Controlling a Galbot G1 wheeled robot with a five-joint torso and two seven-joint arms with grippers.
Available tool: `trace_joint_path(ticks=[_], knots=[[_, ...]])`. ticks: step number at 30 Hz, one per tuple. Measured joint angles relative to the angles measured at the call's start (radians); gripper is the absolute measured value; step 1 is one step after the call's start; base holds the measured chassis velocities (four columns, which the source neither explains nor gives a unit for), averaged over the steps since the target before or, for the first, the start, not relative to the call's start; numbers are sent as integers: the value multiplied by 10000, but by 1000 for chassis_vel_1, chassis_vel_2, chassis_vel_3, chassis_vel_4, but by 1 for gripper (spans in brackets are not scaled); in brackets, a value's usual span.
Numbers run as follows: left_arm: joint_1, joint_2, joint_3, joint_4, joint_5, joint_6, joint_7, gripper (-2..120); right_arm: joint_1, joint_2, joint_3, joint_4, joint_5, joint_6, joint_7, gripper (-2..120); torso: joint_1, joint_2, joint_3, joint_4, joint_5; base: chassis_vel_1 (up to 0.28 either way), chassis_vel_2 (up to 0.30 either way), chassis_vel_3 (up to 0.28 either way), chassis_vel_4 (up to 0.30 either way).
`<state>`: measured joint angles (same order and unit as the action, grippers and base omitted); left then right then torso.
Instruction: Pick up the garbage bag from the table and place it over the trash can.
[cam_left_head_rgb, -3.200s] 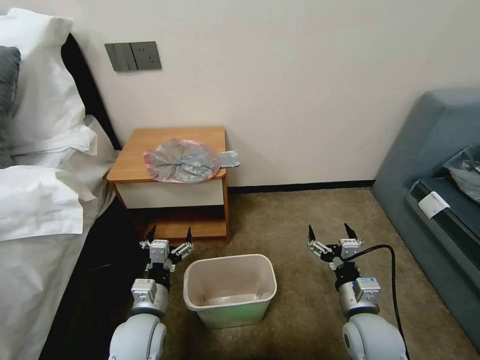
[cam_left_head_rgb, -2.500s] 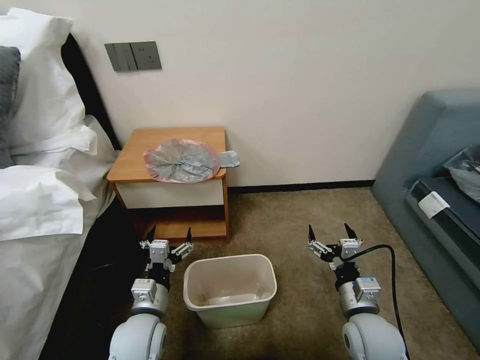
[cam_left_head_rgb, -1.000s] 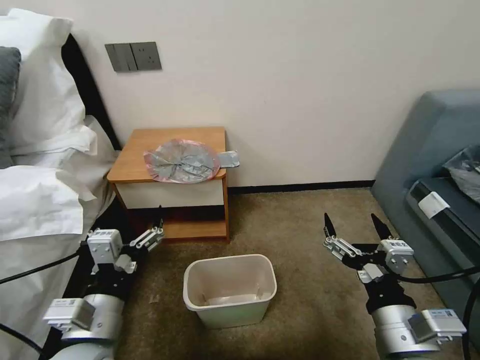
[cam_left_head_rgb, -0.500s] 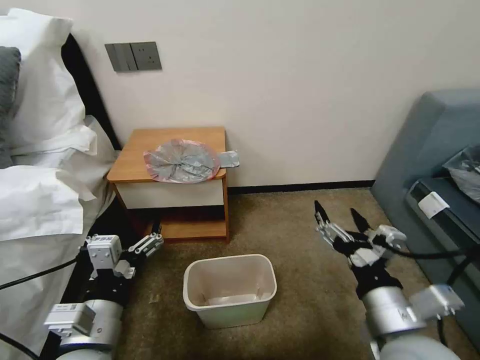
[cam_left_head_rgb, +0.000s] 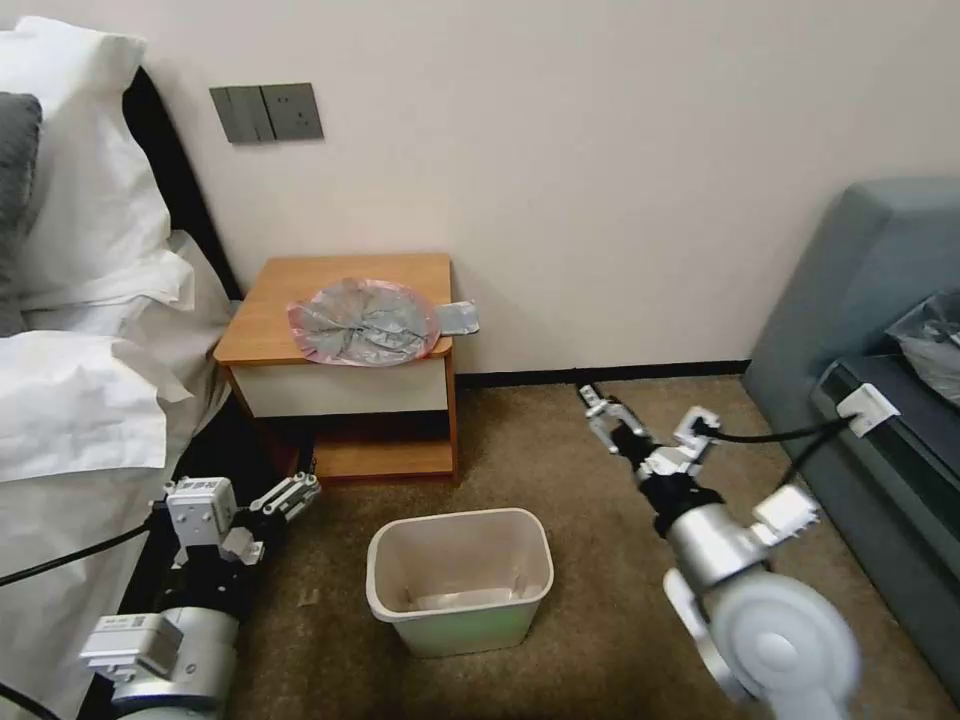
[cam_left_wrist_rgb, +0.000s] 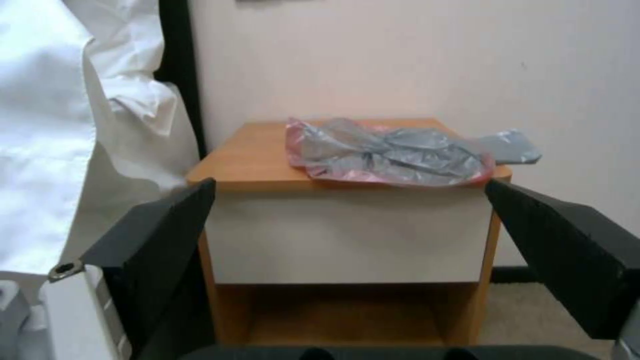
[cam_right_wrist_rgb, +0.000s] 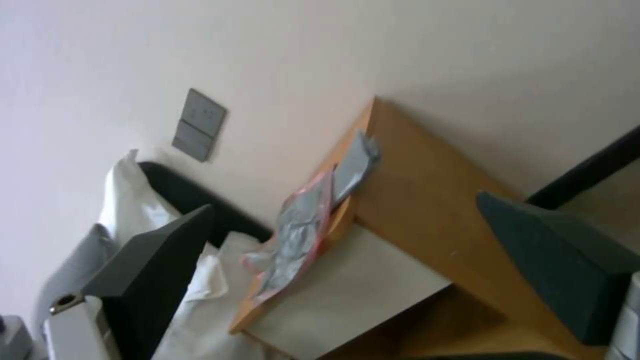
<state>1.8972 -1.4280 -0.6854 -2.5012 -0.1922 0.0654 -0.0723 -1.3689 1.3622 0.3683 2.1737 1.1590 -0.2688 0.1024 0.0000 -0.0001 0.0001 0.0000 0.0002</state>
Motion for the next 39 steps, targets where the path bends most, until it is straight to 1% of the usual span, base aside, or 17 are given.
trace_joint_path(ticks=[1,3,5,7,9,10,11,13,21,22,24,28,31,36,39], knots=[[0,0,0,0,0,0,0,100,0,0,0,0,0,0,0,100,0,0,0,0,0,0,0,0,0],[159,-35,-9,2,-37,-180,45,100,632,162,-379,-508,1077,26,161,100,0,0,0,-1,-2,0,0,0,0],[178,-37,-10,3,-49,-198,53,100,735,187,-430,-570,1232,29,198,100,0,0,0,0,-2,0,0,0,0],[312,-44,-11,5,-95,-368,106,100,1535,349,-699,-1009,2257,56,504,100,0,0,0,0,-2,0,0,0,0],[341,-44,-12,5,-96,-404,117,100,1718,372,-745,-1107,2481,62,567,100,0,0,0,1,-3,0,0,0,0],[416,-49,-12,6,-95,-471,128,100,2251,428,-849,-1416,2993,66,705,100,-1,1,0,1,-3,0,0,0,0],[416,-49,-12,6,-95,-471,128,100,2251,428,-849,-1416,2993,66,705,100,-1,1,0,1,-3,0,0,0,0],[468,-69,-12,8,-94,-498,133,100,2763,468,-927,-1819,3353,66,773,100,0,0,0,1,-2,0,0,0,0],[564,-107,-10,11,-93,-506,135,100,3525,549,-1124,-2766,3814,65,857,100,0,0,0,0,-2,0,0,0,0],[608,-120,-8,11,-104,-512,144,100,3822,652,-1284,-3340,3840,65,858,100,0,0,0,0,-3,0,0,0,0],[676,-124,-8,11,-124,-533,153,100,4077,782,-1431,-3906,3841,69,836,100,0,0,0,1,-1,0,0,0,0],[778,-128,-9,11,-130,-565,155,100,4299,929,-1528,-4370,3815,74,744,100,0,0,0,-1,-2,0,0,0,0],[927,-170,-5,11,-135,-664,161,100,4853,1269,-1549,-5350,3749,76,512,100,0,1,0,-1,-1,0,0,0,0],[1002,-222,1,11,-123,-702,188,100,5247,1452,-1533,-5937,3704,76,419,100,0,0,0,0,-3,0,0,0,0],[1069,-286,14,11,-90,-740,230,100,5734,1667,-1517,-6575,3509,17,236,100,0,0,0,1,-3,0,0,0,0]])
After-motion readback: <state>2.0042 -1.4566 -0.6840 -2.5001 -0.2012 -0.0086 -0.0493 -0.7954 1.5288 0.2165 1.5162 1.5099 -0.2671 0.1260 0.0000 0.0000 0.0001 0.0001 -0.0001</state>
